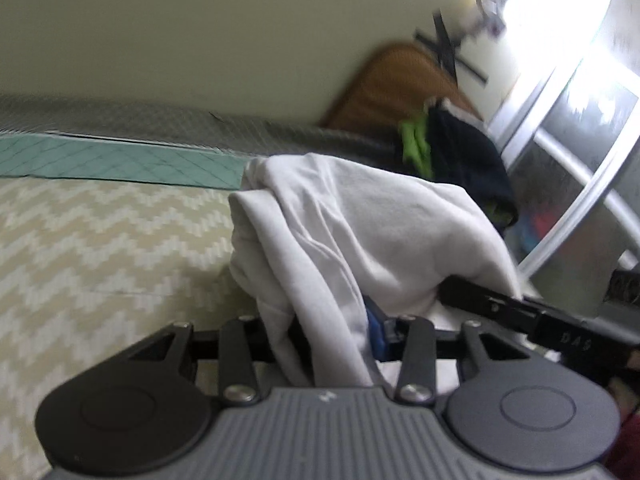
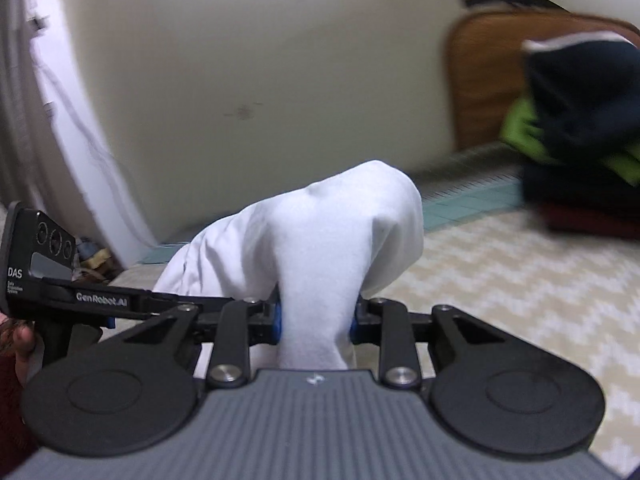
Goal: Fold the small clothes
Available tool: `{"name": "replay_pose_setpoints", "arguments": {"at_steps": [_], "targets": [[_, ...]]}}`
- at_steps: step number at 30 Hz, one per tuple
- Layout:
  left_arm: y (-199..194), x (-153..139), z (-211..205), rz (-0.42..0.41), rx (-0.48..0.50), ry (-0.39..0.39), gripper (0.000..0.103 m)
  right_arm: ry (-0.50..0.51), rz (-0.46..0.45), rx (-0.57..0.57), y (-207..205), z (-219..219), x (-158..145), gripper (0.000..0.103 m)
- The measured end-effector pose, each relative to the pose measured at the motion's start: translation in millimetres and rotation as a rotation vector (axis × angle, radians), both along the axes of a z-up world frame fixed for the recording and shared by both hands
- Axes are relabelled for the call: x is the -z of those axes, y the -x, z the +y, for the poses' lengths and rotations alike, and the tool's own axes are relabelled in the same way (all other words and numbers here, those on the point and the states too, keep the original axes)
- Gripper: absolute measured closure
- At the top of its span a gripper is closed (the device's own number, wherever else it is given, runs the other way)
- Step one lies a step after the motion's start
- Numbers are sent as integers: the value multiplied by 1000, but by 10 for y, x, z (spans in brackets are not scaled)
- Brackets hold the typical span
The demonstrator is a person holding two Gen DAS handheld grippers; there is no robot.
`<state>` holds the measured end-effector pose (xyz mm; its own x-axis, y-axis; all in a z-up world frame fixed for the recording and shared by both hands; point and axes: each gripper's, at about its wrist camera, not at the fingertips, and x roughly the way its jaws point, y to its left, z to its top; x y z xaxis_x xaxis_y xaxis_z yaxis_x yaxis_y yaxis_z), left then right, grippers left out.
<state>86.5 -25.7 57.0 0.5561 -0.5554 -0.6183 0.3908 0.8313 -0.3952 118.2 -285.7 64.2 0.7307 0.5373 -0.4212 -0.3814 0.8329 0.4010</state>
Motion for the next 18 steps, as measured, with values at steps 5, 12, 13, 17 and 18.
{"name": "replay_pose_setpoints", "arguments": {"at_steps": [5, 12, 13, 17, 18], "targets": [[10, 39, -169, -31, 4, -95, 40, -104, 116, 15, -119, -173, 261, 61], [-61, 127, -96, 2, -14, -122, 6, -261, 200, -13, -177, -288, 414, 38], [-66, 193, -57, 17, -13, -106, 3, -261, 196, -21, -173, -277, 403, 35], [43, 295, -169, -103, -5, -151, 0, -218, 173, -58, -163, -189, 386, 26], [44, 290, -198, -105, -2, -162, 0, -196, 167, -64, -161, -152, 383, 25]]}}
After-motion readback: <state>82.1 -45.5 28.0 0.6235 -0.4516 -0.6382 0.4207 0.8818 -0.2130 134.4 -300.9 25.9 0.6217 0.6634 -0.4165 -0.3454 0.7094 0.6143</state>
